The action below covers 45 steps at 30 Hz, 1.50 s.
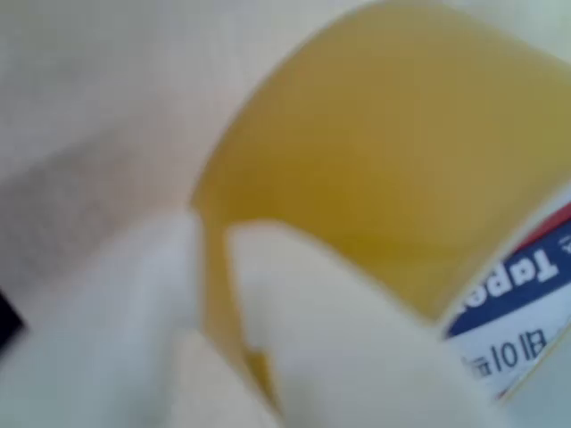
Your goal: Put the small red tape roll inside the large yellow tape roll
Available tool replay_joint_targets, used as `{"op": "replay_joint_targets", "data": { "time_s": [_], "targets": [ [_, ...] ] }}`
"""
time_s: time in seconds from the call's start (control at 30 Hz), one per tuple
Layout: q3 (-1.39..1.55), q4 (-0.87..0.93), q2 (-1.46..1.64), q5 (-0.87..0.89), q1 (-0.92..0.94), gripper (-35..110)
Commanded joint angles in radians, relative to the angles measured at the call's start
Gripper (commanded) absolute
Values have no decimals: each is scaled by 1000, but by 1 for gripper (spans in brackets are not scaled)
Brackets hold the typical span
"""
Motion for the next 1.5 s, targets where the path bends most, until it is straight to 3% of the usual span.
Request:
{"op": "replay_joint_targets", "data": {
  "time_s": [0.0,0.37,0.9,1.47],
  "targets": [
    [-528,-80,-339,-5,-137,0],
    [-595,-77,-430,2,-127,0],
    [-1453,-187,-1543,-8,-6,0],
    [-1844,-331,-1999,-2,89,0]
  ]
}}
